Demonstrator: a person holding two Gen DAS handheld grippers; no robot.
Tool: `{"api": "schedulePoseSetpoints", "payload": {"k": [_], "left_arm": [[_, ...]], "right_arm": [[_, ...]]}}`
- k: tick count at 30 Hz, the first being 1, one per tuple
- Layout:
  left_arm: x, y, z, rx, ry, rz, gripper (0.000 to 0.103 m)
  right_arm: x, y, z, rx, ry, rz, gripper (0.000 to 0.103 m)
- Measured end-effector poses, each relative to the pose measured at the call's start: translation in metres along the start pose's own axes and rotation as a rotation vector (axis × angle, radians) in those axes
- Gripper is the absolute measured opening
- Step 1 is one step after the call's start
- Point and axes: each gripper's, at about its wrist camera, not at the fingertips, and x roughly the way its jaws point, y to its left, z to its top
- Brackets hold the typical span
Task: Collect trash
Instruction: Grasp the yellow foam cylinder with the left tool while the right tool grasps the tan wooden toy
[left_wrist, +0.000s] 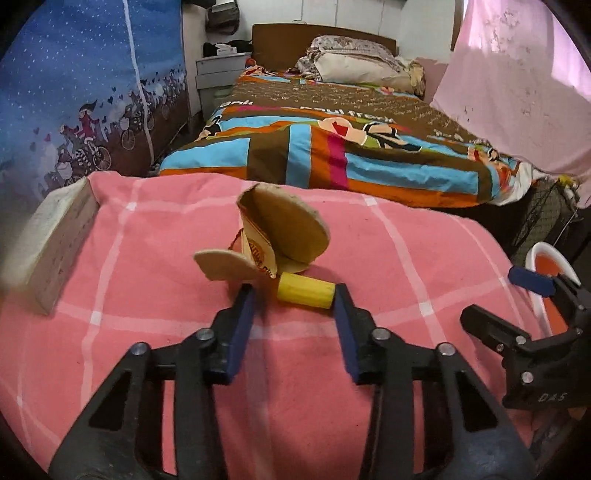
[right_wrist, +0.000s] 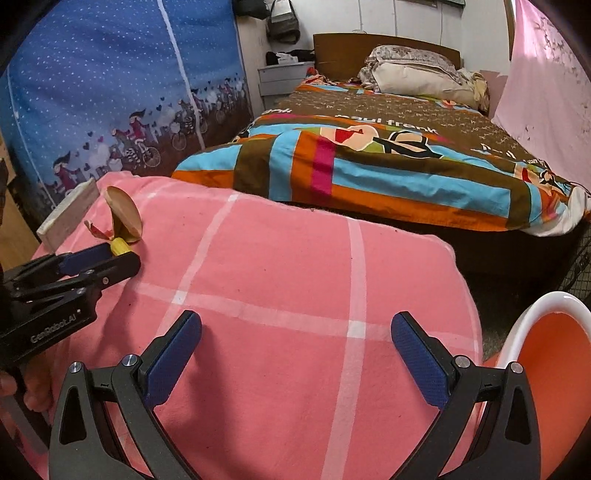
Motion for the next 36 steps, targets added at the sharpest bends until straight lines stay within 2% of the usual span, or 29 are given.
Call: {"api": "schedulePoseSetpoints", "payload": {"k": [2,5,14,16,21,25,31,34,36], "left_arm": [[-0.002,0.005,0.000,-0.021,-0.009,-0.018,0.033],[-0.006,0.010,-0.001,-0.050,-0.021,-0.044,0.032],[-0.037,0.040,-0.026,-0.105,-0.052,0.023,0.032],[-0.042,0.049,-0.028,-0.115,-0.072,0.062,0.032],[-0.038,0.075,-0.030,-0.194,-0.072,0.074,0.032],[-0.042,0.094,-0.030,-0.242,-0.088,0.091,0.032],[-0.052,0.124,-0.035,-0.331,-0.107,0.099,0.032],[-0.053,0.136,-0.039,-0.371,-0.111,0.106,0.032],[-0.052,0.140,-0.039,-0.385,-0.105,0.107,0.032]], "right_arm": [[0.001,0.000,-0.001,0.000,0.004,0.000,0.103],[0.001,-0.001,-0.002,0.006,0.008,0.010,0.103],[0.002,0.013,0.004,-0.025,-0.006,0.062,0.103],[0.003,0.025,0.007,-0.052,-0.015,0.097,0.103],[0.013,0.055,0.021,-0.078,-0.014,0.195,0.103],[0.021,0.073,0.036,-0.047,-0.045,0.267,0.103],[0.028,0.102,0.051,-0.034,-0.090,0.324,0.102],[0.033,0.115,0.056,-0.061,-0.085,0.305,0.096],[0.040,0.120,0.058,-0.072,-0.059,0.292,0.084]]}}
